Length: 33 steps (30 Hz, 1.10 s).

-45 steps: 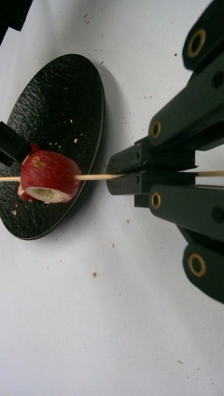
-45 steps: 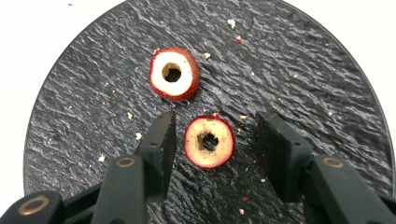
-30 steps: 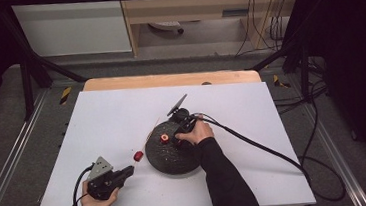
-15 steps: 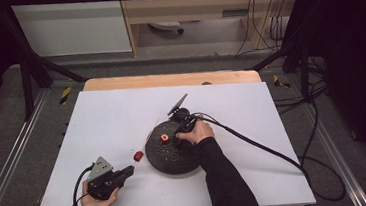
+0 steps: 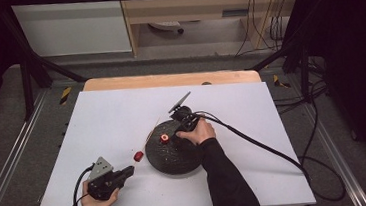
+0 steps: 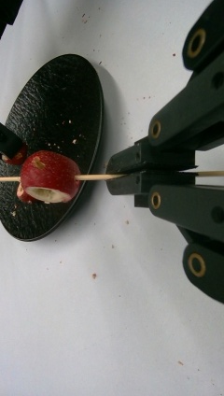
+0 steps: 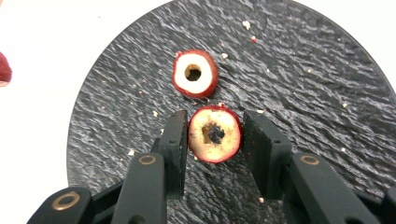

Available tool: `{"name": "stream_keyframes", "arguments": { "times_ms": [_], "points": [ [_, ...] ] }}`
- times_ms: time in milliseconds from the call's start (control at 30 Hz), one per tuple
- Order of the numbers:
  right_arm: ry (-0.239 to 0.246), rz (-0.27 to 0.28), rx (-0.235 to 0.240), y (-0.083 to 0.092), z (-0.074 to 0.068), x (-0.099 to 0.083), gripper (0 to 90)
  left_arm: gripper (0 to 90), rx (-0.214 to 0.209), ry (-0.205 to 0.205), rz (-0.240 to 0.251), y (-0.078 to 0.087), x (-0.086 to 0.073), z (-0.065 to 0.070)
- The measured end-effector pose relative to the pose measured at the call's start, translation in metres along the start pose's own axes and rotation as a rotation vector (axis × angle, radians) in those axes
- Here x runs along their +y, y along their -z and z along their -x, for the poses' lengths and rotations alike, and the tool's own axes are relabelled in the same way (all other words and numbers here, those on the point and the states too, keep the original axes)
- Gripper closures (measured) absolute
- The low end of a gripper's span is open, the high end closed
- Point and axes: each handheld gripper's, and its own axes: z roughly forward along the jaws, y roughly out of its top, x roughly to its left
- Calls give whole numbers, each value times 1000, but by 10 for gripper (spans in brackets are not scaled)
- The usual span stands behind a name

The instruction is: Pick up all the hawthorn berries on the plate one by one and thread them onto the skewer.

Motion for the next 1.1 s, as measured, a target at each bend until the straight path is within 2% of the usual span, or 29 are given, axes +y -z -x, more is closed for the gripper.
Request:
{"name": "stream_keyframes", "arguments": {
  "times_ms": [533,900,1100],
  "points": [
    [-38,208,93,16,-11,-16,622,882,-1,-1,1,0,0,0],
    [-59,345,145,19,-12,-36,622,882,-2,0,4,1,0,1],
    [-92,434,176,20,-13,-50,622,883,-1,-1,8,1,0,1]
  ]
}}
